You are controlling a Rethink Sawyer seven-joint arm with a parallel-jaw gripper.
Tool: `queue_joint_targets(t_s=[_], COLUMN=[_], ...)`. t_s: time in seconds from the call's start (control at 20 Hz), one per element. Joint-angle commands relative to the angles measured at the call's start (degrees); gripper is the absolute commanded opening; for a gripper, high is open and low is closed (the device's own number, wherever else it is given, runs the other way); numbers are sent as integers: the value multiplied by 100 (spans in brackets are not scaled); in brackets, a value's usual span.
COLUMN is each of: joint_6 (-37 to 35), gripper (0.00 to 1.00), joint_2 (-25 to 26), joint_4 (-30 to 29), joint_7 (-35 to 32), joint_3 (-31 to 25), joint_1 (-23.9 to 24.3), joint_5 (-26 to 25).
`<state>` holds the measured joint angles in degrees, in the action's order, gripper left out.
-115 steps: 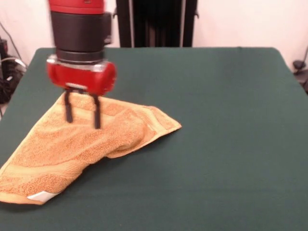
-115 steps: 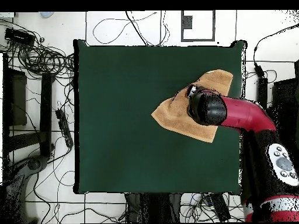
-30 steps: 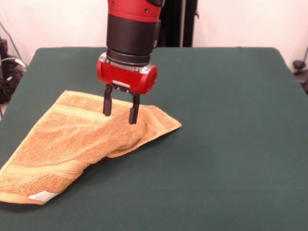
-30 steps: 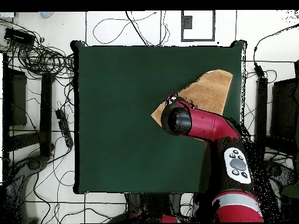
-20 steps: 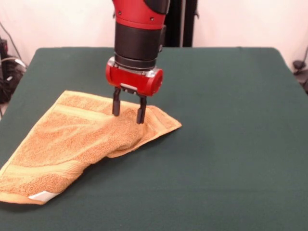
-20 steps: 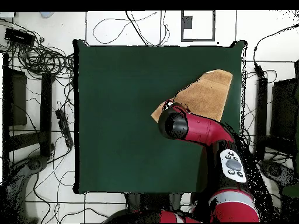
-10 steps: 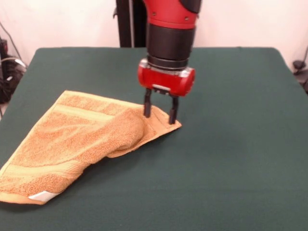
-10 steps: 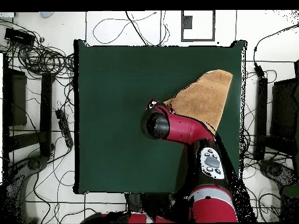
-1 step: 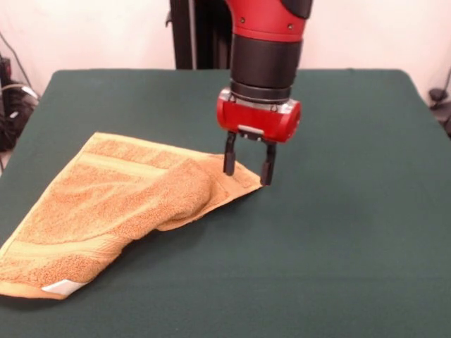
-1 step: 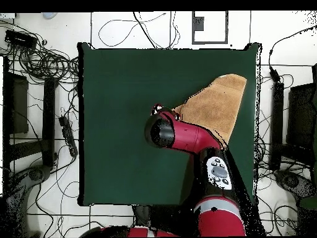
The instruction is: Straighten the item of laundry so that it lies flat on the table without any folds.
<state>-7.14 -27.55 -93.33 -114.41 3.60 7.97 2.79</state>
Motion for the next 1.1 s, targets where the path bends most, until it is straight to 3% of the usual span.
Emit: queue_joint_targets(t_s=[0.05, 0.45, 1.1], joint_6=[365, 632, 407], gripper=[100, 100, 100], joint_2=[566, 953, 901], joint_4=[-343, -123, -301], joint_7=[-1102, -436, -772], joint_3=[-639, -1142, -938], joint_1=[73, 785, 505], joint_5=[202, -405, -200])
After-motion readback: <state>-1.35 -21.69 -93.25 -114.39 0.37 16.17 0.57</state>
